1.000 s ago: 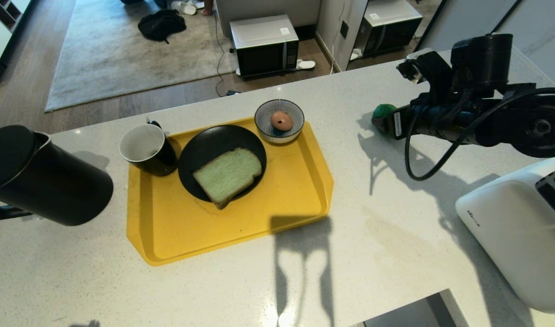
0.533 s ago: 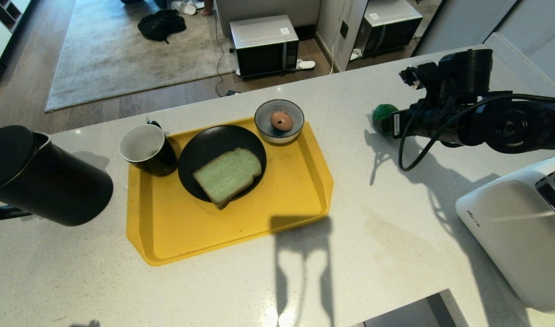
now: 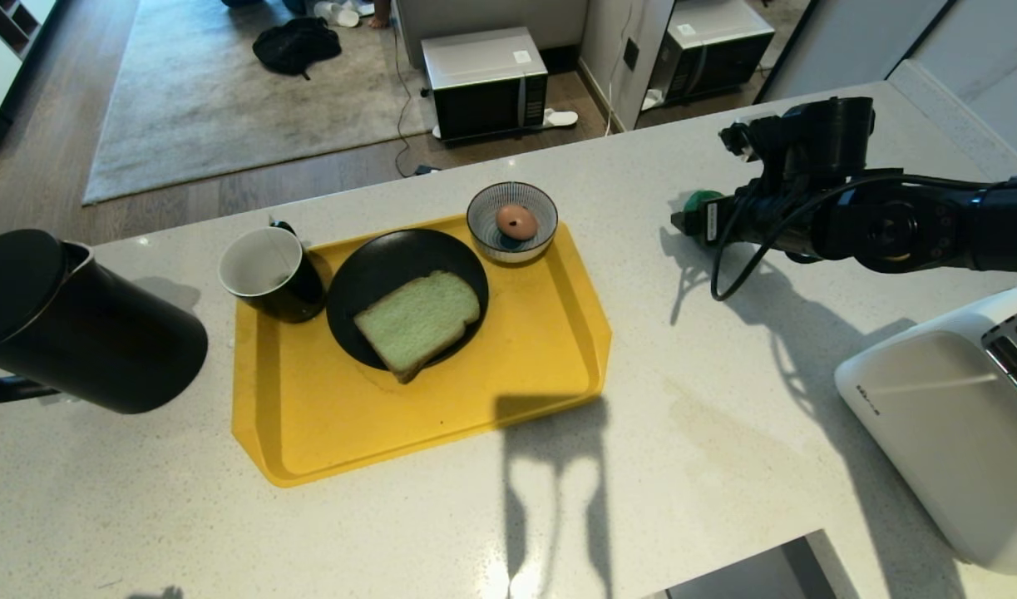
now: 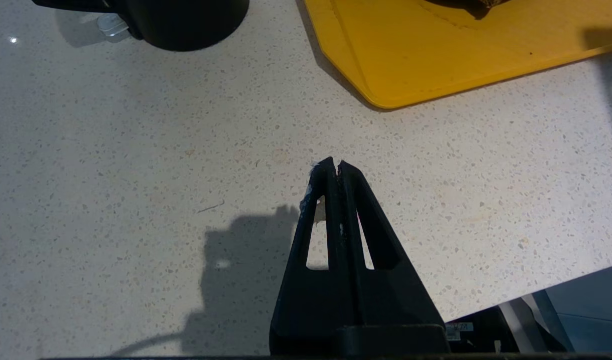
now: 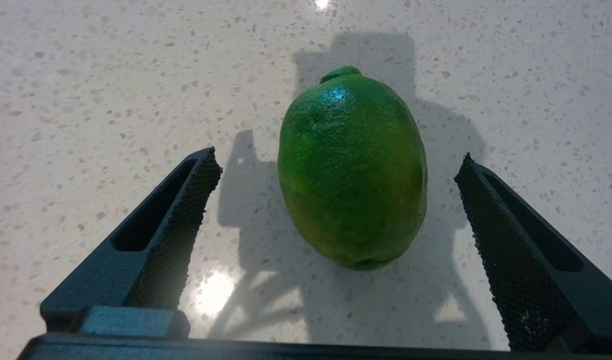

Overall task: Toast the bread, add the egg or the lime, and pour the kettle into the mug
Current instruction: Put the fruit on a plate

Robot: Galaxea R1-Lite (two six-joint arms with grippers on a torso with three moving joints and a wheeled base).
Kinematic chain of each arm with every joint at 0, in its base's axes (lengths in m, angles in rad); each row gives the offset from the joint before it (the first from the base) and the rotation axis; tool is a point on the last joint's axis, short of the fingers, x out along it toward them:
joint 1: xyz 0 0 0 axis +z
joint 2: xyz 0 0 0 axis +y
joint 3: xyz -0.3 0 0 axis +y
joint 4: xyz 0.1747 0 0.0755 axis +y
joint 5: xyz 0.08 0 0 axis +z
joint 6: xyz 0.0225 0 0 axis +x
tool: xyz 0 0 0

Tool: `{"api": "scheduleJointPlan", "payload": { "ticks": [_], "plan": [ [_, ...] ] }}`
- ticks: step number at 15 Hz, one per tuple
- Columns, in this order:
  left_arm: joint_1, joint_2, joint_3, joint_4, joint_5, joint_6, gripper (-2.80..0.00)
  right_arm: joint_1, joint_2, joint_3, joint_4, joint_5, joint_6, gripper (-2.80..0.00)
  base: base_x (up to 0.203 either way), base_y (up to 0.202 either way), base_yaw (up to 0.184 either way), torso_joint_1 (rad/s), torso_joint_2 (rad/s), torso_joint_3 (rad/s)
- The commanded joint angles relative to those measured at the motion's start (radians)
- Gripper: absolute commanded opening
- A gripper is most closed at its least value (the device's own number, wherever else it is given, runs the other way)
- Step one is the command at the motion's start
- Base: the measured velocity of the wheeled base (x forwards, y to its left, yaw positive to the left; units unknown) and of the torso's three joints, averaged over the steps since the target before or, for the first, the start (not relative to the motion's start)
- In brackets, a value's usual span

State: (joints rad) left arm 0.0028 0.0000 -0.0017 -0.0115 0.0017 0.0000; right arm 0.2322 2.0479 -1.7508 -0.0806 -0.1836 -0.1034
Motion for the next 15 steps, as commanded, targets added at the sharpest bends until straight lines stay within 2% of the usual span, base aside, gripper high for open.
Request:
{"api": "scheduleJointPlan", "payload": {
  "ticks": [1,12,13,15],
  "plan": [
    [0.0,0.0,0.0,-0.001,0.0,0.0,-2.8,-0.006,0.032,-0.025,-0.001,0.0,-0.001,0.0,0.0,0.0,0.0,0.0,0.0,0.0],
    [0.0,0.0,0.0,-0.001,0.001,0.0,-2.8,-0.027,0.067,-0.05,-0.005,0.05,0.005,0.0,0.0,0.0,0.0,0.0,0.0,0.0],
    [0.0,0.0,0.0,-0.001,0.0,0.0,-2.8,-0.027,0.067,-0.05,-0.005,0.05,0.005,-2.8,0.0,0.0,0.0,0.0,0.0,0.0],
    [0.0,0.0,0.0,-0.001,0.0,0.0,-2.8,-0.027,0.069,-0.05,-0.004,0.05,0.005,-2.8,0.0,0.0,0.0,0.0,0.0,0.0]
  ]
}}
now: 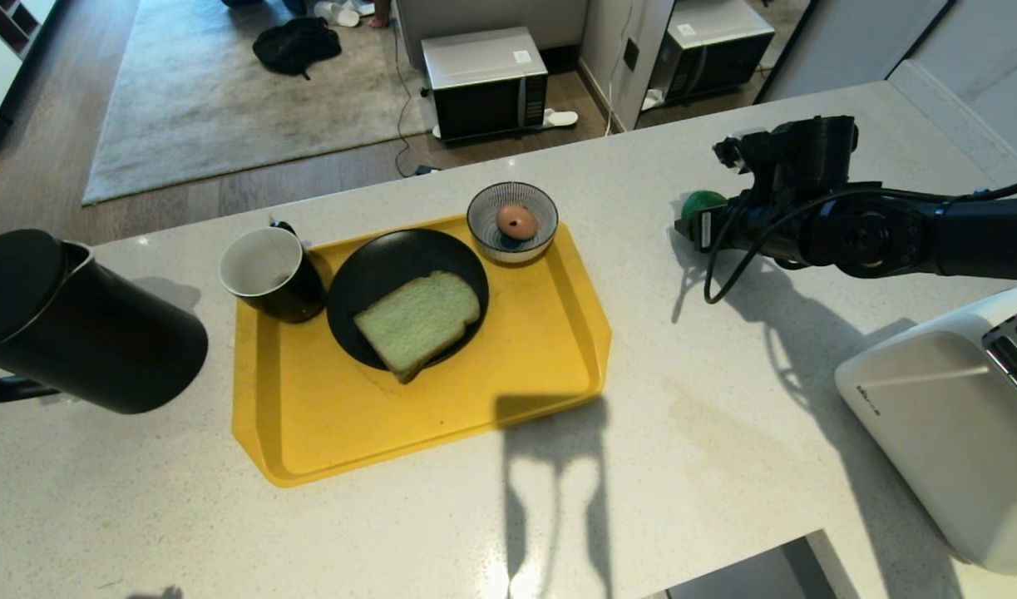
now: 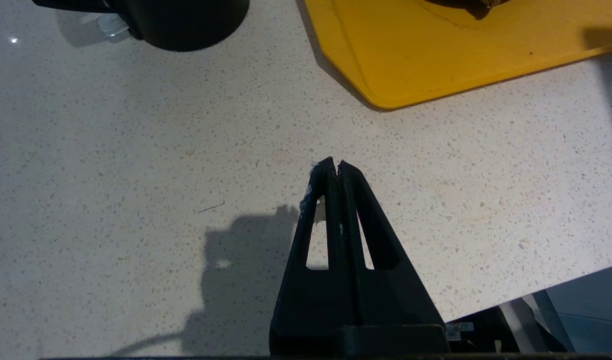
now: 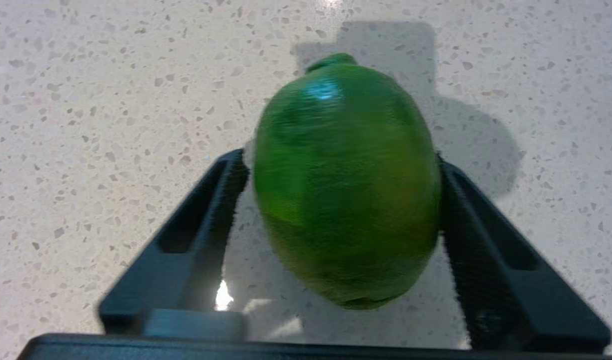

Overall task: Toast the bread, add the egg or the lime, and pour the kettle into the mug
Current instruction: Put the fruit on a plate

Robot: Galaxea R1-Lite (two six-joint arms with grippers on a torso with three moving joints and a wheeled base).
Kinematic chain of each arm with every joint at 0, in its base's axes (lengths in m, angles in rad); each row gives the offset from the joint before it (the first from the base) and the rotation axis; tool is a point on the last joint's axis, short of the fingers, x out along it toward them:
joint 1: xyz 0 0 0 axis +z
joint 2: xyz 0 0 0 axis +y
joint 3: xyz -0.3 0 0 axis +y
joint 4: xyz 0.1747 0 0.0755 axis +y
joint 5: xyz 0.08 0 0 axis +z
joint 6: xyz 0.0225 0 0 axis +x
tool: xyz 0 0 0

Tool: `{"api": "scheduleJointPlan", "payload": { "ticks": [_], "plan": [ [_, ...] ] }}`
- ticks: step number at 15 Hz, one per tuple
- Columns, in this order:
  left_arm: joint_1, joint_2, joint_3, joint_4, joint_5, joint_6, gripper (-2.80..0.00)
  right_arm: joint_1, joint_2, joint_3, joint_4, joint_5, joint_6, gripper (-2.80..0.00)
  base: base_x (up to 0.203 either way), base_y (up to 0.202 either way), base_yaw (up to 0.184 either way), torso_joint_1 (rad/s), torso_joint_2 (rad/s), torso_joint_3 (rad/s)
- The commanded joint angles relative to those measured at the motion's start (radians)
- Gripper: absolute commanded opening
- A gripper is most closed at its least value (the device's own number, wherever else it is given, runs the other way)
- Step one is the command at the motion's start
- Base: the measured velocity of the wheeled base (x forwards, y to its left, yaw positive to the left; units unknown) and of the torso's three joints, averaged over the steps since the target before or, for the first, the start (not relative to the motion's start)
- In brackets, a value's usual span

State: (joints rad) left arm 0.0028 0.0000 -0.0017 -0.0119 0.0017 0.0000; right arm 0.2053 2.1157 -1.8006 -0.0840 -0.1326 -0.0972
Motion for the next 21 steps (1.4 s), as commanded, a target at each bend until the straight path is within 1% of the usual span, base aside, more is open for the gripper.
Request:
{"api": "scheduleJointPlan", "payload": {
  "ticks": [1,3,7,9,11,15,17,19,21],
  "plan": [
    [0.0,0.0,0.0,0.0,0.0,0.0,-2.8,-0.001,0.001,0.0,0.0,-0.001,-0.001,-2.8,0.0,0.0,0.0,0.0,0.0,0.0],
    [0.0,0.0,0.0,0.0,0.0,0.0,-2.8,-0.001,0.001,0.0,-0.001,0.007,0.015,-2.8,0.0,0.0,0.0,0.0,0.0,0.0],
    [0.0,0.0,0.0,0.0,0.0,0.0,-2.8,-0.001,-0.021,0.006,-0.001,0.021,0.019,-2.8,0.0,0.0,0.0,0.0,0.0,0.0],
    [0.0,0.0,0.0,0.0,0.0,0.0,-2.8,0.0,-0.068,0.021,0.0,0.028,0.03,-2.8,0.0,0.0,0.0,0.0,0.0,0.0],
    [0.0,0.0,0.0,0.0,0.0,0.0,-2.8,0.0,-0.15,0.082,0.0,0.045,0.038,-2.8,0.0,0.0,0.0,0.0,0.0,0.0],
    [0.0,0.0,0.0,0.0,0.0,0.0,-2.8,0.0,-0.377,0.28,0.0,0.05,0.043,-2.8,0.0,0.0,0.0,0.0,0.0,0.0],
    [0.0,0.0,0.0,0.0,0.0,0.0,-2.8,0.001,-0.535,0.428,0.0,0.047,0.041,-2.8,0.0,0.0,0.0,0.0,0.0,0.0],
    [0.0,0.0,0.0,0.0,0.0,0.0,-2.8,0.004,-0.7,0.605,0.0,0.049,0.038,-2.8,0.0,0.0,0.0,0.0,0.0,0.0],
    [0.0,0.0,0.0,0.0,0.0,0.0,-2.8,0.035,-0.821,0.748,-0.001,0.049,0.033,-2.8,0.0,0.0,0.0,0.0,0.0,0.0]
  ]
}}
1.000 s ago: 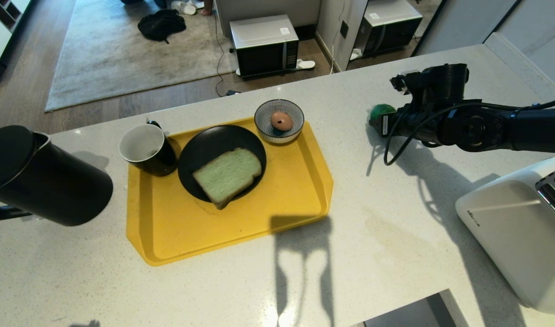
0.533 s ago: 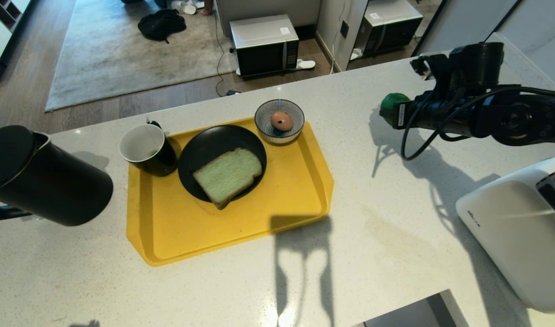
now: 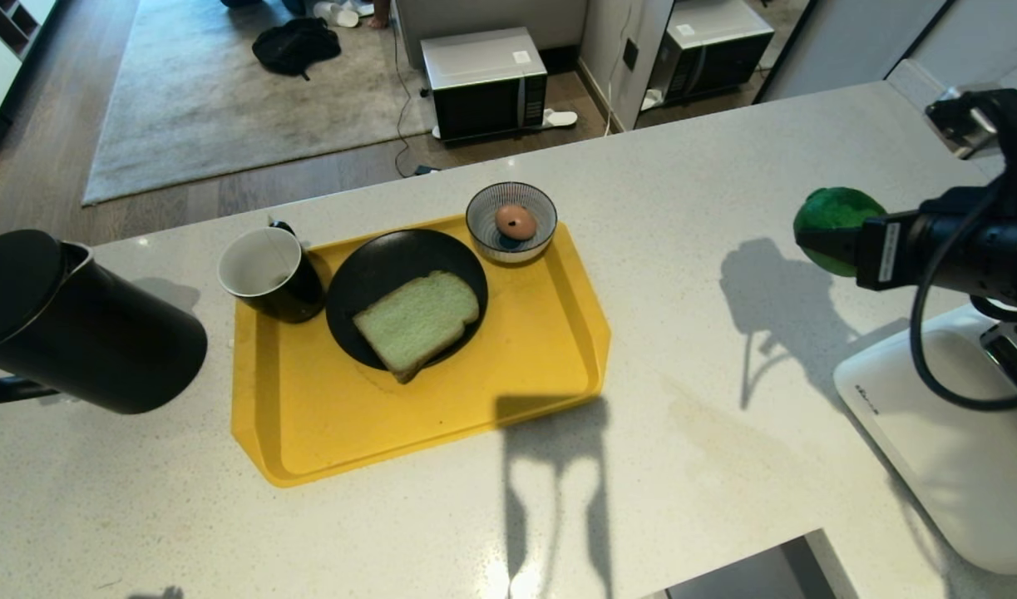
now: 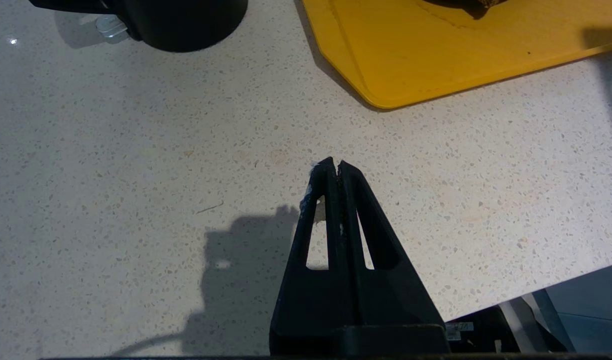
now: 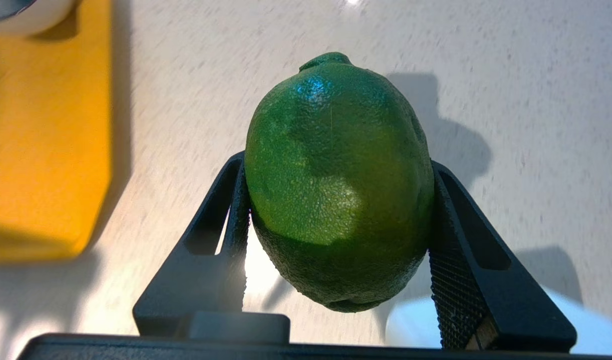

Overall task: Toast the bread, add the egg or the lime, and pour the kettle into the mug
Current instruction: Put the fruit on a plate

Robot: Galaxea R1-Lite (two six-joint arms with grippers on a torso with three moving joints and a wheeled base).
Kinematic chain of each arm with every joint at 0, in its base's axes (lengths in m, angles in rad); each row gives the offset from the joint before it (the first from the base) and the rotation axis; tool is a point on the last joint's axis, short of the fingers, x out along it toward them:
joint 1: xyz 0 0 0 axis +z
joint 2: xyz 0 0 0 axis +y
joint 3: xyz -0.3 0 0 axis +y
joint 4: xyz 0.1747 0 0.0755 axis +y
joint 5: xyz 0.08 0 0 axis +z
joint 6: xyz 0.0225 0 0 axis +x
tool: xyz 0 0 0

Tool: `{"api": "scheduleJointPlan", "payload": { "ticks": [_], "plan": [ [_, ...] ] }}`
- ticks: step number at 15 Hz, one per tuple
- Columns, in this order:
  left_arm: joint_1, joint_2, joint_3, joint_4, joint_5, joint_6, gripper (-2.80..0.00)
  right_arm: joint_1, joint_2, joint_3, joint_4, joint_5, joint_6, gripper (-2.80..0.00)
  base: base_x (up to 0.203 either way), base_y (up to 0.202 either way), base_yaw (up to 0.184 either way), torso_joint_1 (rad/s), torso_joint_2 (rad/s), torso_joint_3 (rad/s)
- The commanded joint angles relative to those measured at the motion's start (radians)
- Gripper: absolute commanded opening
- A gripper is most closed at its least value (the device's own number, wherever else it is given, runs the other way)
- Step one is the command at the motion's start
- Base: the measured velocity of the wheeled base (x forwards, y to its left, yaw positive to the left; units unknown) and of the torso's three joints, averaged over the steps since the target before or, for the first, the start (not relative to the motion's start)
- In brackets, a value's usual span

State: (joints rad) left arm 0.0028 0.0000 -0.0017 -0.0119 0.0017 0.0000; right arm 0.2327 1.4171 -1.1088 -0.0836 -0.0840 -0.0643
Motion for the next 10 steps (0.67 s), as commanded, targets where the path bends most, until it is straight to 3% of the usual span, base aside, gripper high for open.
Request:
{"api": "scheduleJointPlan", "payload": {
  "ticks": [1,4,7,10],
  "plan": [
    [0.0,0.0,0.0,0.0,0.0,0.0,-2.8,0.049,-0.15,0.091,-0.001,-0.003,-0.01,-2.8,0.0,0.0,0.0,0.0,0.0,0.0],
    [0.0,0.0,0.0,0.0,0.0,0.0,-2.8,0.18,-0.155,0.134,0.0,-0.039,-0.069,-2.8,0.0,0.0,0.0,0.0,0.0,0.0],
    [0.0,0.0,0.0,0.0,0.0,0.0,-2.8,0.358,-0.078,0.168,-0.009,-0.183,-0.081,-2.8,0.0,0.0,0.0,0.0,0.0,0.0],
    [0.0,0.0,0.0,0.0,0.0,0.0,-2.8,0.457,0.064,0.161,-0.129,-0.32,-0.085,-2.8,0.0,0.0,0.0,0.0,0.0,0.0]
  ]
}}
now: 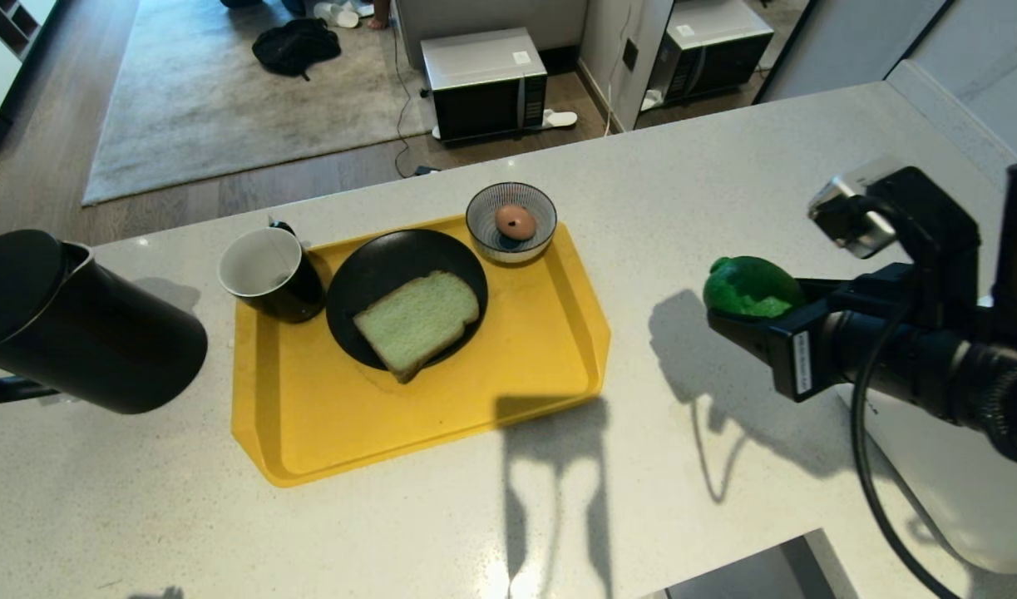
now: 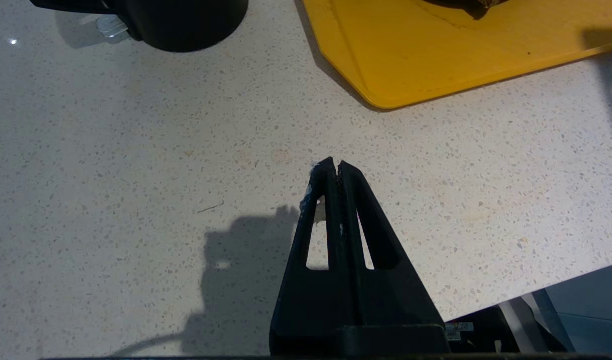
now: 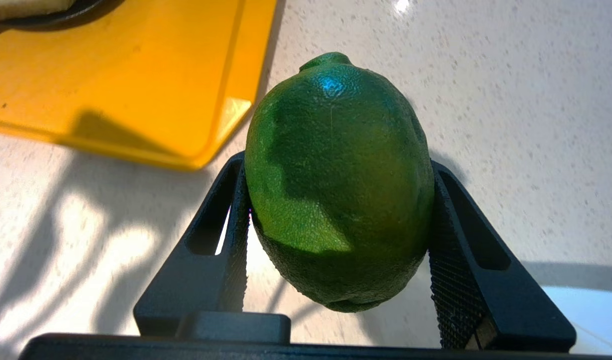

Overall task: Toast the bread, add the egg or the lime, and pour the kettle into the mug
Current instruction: Put the fruit on a plate

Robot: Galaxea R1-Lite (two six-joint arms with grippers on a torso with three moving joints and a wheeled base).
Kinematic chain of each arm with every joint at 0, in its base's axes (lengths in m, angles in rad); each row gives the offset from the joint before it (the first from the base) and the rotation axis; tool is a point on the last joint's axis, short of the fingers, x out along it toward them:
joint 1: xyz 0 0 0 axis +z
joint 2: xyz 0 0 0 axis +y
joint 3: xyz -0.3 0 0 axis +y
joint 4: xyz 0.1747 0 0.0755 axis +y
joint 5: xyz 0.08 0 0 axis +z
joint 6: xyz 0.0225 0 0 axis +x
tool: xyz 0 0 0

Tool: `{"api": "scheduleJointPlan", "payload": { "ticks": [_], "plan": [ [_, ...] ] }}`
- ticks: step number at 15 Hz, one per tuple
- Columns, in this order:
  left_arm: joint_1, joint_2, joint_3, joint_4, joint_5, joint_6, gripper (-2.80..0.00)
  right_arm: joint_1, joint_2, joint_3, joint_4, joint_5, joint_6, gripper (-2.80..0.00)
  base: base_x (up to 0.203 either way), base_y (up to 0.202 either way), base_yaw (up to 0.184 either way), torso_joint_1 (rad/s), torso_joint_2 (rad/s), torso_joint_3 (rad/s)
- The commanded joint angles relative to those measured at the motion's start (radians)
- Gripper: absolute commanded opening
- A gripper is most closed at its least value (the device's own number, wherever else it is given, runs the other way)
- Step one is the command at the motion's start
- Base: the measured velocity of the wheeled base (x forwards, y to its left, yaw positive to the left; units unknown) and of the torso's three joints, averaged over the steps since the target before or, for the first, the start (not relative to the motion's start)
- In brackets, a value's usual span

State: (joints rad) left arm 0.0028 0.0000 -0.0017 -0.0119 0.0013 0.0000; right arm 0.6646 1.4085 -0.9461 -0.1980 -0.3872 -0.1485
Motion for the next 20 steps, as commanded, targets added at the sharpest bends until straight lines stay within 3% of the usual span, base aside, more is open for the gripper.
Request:
{"api": "scheduleJointPlan", "payload": {
  "ticks": [1,4,8,11,17,20],
  "plan": [
    [0.0,0.0,0.0,0.0,0.0,0.0,-2.8,0.055,0.112,-0.013,-0.057,-0.048,-0.007,-2.8,0.0,0.0,0.0,0.0,0.0,0.0],
    [0.0,0.0,0.0,0.0,0.0,0.0,-2.8,0.101,0.174,-0.057,-0.081,-0.062,-0.074,-2.8,0.0,0.0,0.0,0.0,0.0,0.0],
    [0.0,0.0,0.0,0.0,0.0,0.0,-2.8,0.176,0.256,-0.079,-0.083,-0.067,-0.082,-2.8,0.0,0.0,0.0,0.0,0.0,0.0],
    [0.0,0.0,0.0,0.0,0.0,0.0,-2.8,0.182,0.336,-0.095,-0.103,-0.076,-0.082,-2.8,0.0,0.0,0.0,0.0,0.0,0.0],
    [0.0,0.0,0.0,0.0,0.0,0.0,-2.8,0.181,0.511,-0.3,-0.112,-0.108,-0.135,-2.8,0.0,0.0,0.0,0.0,0.0,0.0],
    [0.0,0.0,0.0,0.0,0.0,0.0,-2.8,0.181,0.553,-0.313,-0.118,-0.108,-0.157,-2.8,0.0,0.0,0.0,0.0,0.0,0.0]
  ]
}}
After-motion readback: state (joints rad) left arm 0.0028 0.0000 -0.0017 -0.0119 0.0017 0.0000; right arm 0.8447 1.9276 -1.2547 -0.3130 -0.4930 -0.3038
